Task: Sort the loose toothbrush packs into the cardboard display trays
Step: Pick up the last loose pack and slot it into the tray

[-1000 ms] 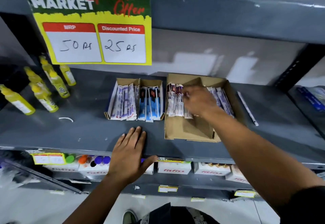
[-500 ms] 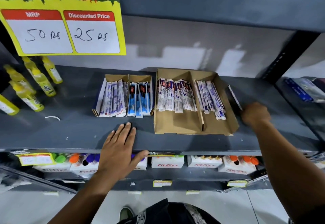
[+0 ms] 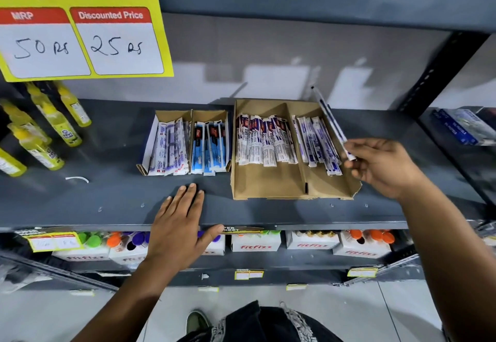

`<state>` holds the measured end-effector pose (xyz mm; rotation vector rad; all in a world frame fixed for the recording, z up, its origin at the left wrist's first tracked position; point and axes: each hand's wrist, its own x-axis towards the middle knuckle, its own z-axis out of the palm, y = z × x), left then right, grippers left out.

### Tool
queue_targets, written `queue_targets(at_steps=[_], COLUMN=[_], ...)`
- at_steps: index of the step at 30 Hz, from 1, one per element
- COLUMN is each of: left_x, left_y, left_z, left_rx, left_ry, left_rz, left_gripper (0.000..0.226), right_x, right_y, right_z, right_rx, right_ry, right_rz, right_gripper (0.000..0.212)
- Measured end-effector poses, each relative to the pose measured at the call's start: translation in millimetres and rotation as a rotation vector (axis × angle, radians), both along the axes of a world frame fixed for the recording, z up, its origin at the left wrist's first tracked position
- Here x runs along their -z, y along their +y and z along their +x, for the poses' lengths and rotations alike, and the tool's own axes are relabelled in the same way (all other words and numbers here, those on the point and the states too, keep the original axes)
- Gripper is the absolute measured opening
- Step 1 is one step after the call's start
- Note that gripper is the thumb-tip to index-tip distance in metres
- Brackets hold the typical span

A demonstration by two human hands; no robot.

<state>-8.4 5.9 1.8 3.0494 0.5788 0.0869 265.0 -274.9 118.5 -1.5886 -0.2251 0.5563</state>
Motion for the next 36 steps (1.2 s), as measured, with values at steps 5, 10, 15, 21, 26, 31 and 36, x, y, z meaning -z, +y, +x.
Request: queue_targets(at_steps=[5, 10, 15, 21, 26, 31, 36], left_x=[-1, -2, -3, -2, 1, 1, 0], left_y=[0, 0, -2, -1, 0, 0, 0], left_z=[0, 0, 1, 1, 1, 1, 0], left_rx=[-0.009, -0.010, -0.007, -0.007, -0.013, -0.011, -0.004], left_ry=[0.007, 0.004, 0.003, 0.011, 0.010, -0.004, -0.038], left_rz=[0.012, 0.006, 0.000, 0.004, 0.005, 0.007, -0.042], left_gripper=[0.091, 0.092, 0.091, 0.092, 0.092, 0.092, 0.094], right_x=[17, 39, 47, 50, 46, 20, 1], right_y=[14, 33, 59, 69, 68, 102, 178], right_z=[-19, -18, -13, -10, -14, -29, -46], right_rx=[0.002, 0.186, 0.244, 0.225, 0.143, 0.025, -0.374], right_ry=[0.052, -0.146, -0.402, -0.368, -0.531, -0.827, -0.904], right_rz=[-0.040, -0.287, -0.536, -0.646, -0.802, -0.644, -0.567], right_gripper=[0.004, 0.010, 0.014, 0.017, 0.020, 0.020, 0.024])
